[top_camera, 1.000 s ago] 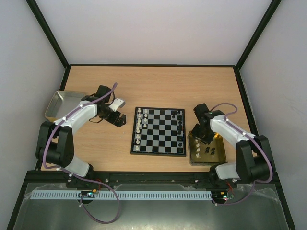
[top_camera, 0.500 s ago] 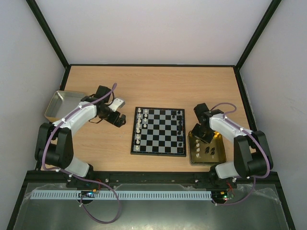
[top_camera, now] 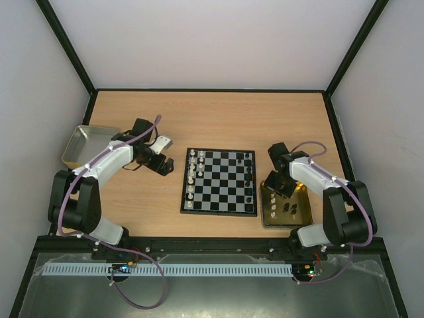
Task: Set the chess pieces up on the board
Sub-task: Pick up the chess piece from the storage box, then place the chess piece on the chessboard.
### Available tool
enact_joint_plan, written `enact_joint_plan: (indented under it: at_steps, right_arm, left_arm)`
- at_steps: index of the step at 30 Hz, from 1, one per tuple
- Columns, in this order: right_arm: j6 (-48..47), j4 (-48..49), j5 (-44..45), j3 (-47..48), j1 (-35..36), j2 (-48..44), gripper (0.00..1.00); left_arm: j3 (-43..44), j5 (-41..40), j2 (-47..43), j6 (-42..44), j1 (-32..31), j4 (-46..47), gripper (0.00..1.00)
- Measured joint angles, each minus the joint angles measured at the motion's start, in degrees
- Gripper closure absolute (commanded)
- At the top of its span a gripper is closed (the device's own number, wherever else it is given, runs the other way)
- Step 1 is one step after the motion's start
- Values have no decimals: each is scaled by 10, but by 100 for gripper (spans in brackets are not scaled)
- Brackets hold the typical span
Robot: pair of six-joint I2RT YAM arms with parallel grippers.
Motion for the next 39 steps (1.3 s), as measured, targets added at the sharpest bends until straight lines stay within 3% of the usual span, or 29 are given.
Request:
enact_joint_plan:
  at_steps: [11,19,29,39]
  right_arm:
    - [-16,-71,26,59,16,-35,98]
    - [19,-125,40,169,151,-41,98]
    - [40,-127,38,332,306,129,98]
    - [-2,-116,-16,432,323,260,97]
  left_arm:
    - [0,0,0,0,0,2,0]
    - [0,-1,0,0,0,2,1]
    - [0,-5,4,-2,0,4,1]
    - [0,-5,5,-2,0,5,0]
